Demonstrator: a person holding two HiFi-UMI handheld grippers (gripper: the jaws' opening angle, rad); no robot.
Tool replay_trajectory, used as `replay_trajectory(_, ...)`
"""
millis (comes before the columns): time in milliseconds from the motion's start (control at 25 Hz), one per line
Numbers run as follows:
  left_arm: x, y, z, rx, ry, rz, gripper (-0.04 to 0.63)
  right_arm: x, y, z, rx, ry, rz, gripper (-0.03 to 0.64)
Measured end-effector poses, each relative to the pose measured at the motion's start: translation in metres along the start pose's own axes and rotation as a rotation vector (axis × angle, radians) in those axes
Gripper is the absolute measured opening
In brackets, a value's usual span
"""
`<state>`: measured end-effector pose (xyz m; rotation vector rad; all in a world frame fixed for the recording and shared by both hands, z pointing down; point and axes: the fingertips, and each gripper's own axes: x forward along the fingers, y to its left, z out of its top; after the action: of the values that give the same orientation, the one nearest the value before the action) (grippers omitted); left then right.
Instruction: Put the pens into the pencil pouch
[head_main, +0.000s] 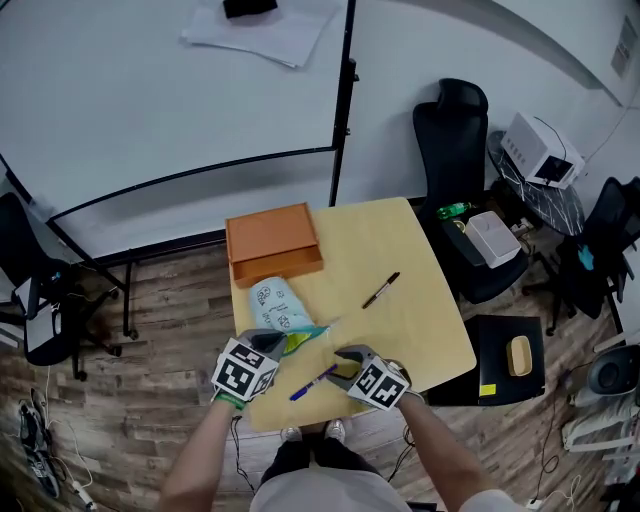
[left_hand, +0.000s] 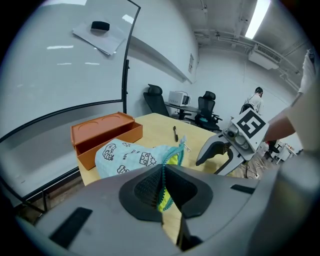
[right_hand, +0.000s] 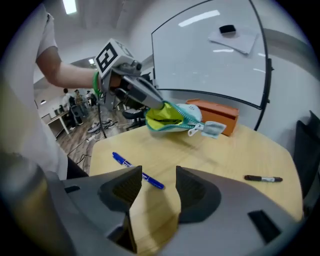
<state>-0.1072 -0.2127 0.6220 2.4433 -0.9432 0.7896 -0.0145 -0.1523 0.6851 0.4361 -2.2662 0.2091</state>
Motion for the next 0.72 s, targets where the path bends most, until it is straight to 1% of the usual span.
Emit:
replay_trajectory(80, -0.001, 0.000, -0.004, -0.006, 0.006, 0.005, 0.020, 0.007, 0.009, -0.009, -0.052, 0.052, 0.046, 0.212)
replay_trajectory(200, -0.001, 0.001, -0.006, -0.011, 0.012, 0.010, 0.020, 0.013, 0.014, -0.018, -0.133, 0.110, 0.086, 0.212)
replay_trajectory(360, -0.004, 0.002, -0.009, -0.016, 0.019, 0.016, 0.020, 0.017, 0.019, -0.020, -0.202, 0.146, 0.130, 0.201)
replay_trajectory(440, -0.006, 0.002, -0.010, -0.018, 0.019, 0.019, 0.020, 0.018, 0.022, -0.020, -0.216, 0.158, 0.153, 0.188)
replay_trajectory(520, -0.006, 0.002, -0.010, -0.019, 0.020, 0.022, 0.020, 0.018, 0.024, -0.020, -0.210, 0.165, 0.171, 0.157)
replay_trajectory(720, -0.006, 0.003, -0.011, -0.019, 0.023, 0.023, 0.020, 0.017, 0.027, -0.021, -0.190, 0.163, 0.163, 0.110)
